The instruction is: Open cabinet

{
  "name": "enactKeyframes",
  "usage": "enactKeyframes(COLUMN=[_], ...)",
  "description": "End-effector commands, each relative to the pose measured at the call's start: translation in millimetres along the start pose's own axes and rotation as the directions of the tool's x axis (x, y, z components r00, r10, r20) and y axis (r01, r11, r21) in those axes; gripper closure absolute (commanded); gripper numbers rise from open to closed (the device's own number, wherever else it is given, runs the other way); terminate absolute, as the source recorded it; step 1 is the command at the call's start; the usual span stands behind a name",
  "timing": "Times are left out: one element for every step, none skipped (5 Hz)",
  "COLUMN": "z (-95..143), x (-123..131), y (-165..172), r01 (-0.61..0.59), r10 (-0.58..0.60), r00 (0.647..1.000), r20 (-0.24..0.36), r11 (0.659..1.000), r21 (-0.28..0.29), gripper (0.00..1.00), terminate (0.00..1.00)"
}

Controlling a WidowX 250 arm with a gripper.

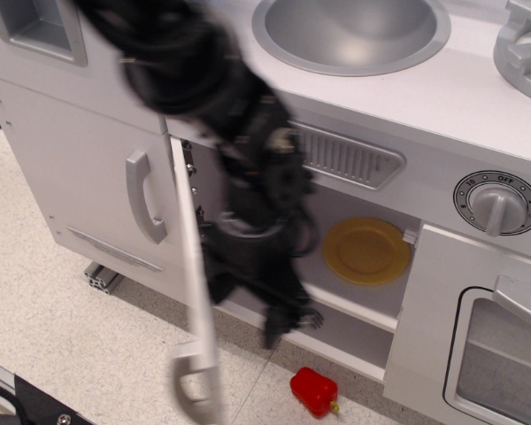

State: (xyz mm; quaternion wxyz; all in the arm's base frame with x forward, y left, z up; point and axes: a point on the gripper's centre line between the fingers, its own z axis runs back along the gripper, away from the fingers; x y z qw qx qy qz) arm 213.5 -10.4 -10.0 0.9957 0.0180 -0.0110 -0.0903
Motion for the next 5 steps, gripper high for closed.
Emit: enactKeyframes(z=[14.3, 14.2, 14.2, 14.2, 14.2], x=[-21.4, -21.6, -21.6, -21.6, -21.6], y=[46.5, 55.1, 55.1, 55.1, 55.1], r01=[0.020, 0.015, 0.015, 0.015, 0.015], r10=[-0.022, -0.017, -0.017, -0.017, -0.017], r00=[0.998, 0.998, 0.998, 0.998, 0.998], r20=[0.051, 0.061, 0.061, 0.061, 0.061], r11=[0.999, 0.999, 0.999, 0.999, 0.999], r21=[0.032, 0.048, 0.048, 0.048, 0.048], gripper=[0.00, 0.00, 0.00, 0.00, 0.00], terminate=[0.00, 0.00, 0.00, 0.00, 1.00])
